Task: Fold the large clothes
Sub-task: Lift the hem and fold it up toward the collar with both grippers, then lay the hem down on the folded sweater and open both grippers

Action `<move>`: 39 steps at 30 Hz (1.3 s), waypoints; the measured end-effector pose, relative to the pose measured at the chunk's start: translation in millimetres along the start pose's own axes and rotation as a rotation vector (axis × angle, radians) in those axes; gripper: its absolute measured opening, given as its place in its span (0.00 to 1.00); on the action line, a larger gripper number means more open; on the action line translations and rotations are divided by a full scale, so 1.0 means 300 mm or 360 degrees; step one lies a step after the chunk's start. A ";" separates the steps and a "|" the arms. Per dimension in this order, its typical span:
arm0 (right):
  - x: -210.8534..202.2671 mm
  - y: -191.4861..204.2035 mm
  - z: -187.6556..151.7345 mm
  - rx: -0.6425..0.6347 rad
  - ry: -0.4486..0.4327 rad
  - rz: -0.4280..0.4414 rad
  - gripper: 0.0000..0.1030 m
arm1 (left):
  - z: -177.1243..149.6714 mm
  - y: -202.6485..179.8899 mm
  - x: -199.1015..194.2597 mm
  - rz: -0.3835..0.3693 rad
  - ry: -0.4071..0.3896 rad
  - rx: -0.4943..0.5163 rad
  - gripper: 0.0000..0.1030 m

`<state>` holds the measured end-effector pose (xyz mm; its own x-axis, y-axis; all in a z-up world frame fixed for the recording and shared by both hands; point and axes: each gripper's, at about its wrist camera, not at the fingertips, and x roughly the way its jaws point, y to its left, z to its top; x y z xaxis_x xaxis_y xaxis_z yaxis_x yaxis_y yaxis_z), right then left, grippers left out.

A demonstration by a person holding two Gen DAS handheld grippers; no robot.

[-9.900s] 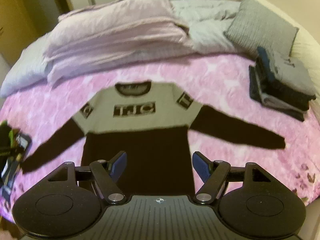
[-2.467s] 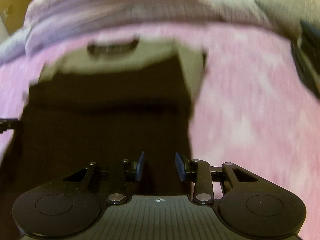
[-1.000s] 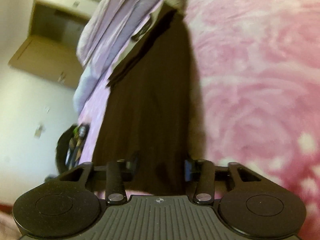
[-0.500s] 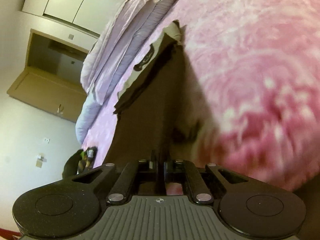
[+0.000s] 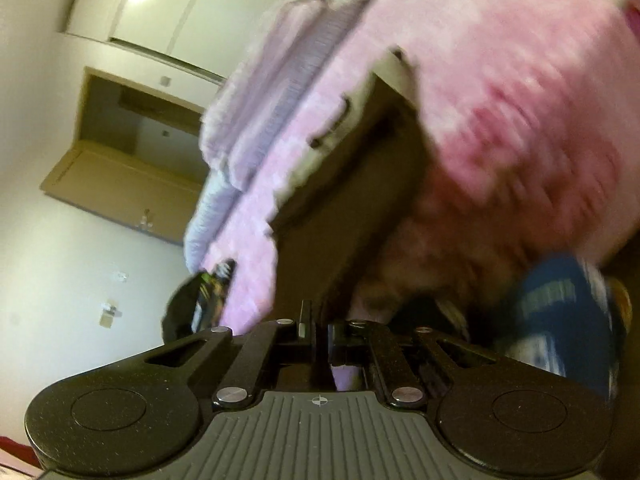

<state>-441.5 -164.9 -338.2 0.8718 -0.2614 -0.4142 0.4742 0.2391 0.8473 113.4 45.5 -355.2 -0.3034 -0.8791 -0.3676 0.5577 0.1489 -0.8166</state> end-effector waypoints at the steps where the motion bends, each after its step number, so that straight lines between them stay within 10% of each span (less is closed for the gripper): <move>1: 0.027 0.030 0.065 -0.0027 -0.0022 0.0005 0.01 | 0.044 -0.012 0.022 -0.0019 -0.0004 -0.0005 0.05; 10: 0.526 0.099 0.676 -0.0058 -0.0148 -0.0063 0.06 | 0.648 -0.038 0.599 0.0115 -0.0022 -0.0025 0.13; 14: 0.763 -0.008 0.837 -0.0090 -0.0221 -0.0339 0.54 | 0.776 0.057 0.823 0.0439 -0.0021 -0.0046 0.18; 24: 0.961 -0.131 0.822 -0.0663 -0.0052 -0.0511 0.53 | 0.774 0.118 1.040 0.0670 0.0201 0.0508 0.42; 27: 1.084 -0.159 0.821 -0.0781 -0.0002 -0.0605 0.53 | 0.767 0.120 1.104 0.0705 0.0248 0.0604 0.32; 29: 1.133 -0.165 0.818 -0.0885 0.0016 -0.0636 0.04 | 0.758 0.109 1.132 0.0685 0.0249 0.0715 0.04; 35: 1.055 -0.123 0.836 -0.1034 -0.0293 -0.0676 0.01 | 0.756 0.074 1.111 0.0710 -0.0046 0.0932 0.04; 39: 1.159 -0.212 0.850 -0.0978 -0.0134 -0.0831 0.01 | 0.748 0.125 1.232 0.0847 0.0115 0.0962 0.06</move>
<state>-199.9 -509.4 -451.4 0.5188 -0.5450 -0.6586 0.8214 0.5313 0.2074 195.4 -375.4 -421.9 0.0828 -0.7245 -0.6842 0.9564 0.2507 -0.1498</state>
